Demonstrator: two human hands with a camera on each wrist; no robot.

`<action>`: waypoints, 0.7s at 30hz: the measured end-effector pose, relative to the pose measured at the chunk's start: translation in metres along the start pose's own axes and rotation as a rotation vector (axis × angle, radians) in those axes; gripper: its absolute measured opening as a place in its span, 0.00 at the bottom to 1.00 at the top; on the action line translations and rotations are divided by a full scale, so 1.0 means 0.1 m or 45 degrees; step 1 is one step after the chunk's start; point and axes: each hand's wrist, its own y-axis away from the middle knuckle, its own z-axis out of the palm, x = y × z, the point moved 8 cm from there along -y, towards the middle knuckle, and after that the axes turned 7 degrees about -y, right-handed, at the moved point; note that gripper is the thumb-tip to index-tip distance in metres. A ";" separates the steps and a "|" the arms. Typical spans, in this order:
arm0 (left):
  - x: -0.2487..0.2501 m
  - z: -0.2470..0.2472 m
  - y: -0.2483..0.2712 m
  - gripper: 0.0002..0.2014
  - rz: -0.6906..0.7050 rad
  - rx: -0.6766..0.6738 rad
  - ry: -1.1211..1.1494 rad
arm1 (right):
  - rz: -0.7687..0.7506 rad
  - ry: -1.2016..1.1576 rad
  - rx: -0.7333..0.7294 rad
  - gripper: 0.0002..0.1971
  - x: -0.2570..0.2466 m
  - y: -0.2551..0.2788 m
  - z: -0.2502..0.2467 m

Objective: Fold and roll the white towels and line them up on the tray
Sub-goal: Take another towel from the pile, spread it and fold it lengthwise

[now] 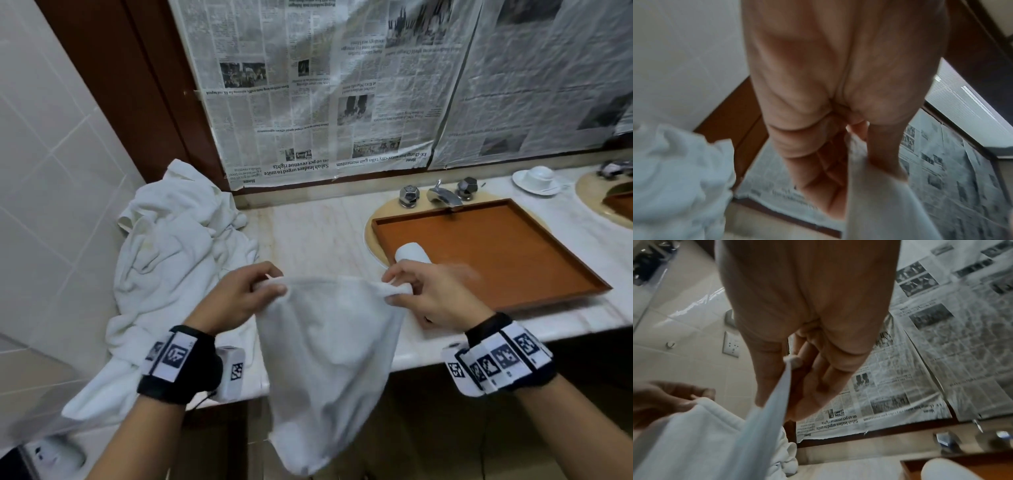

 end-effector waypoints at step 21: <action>0.33 -1.29 -0.15 0.02 -0.087 0.398 -0.192 | -0.319 0.109 0.253 0.02 -0.60 -0.51 -1.02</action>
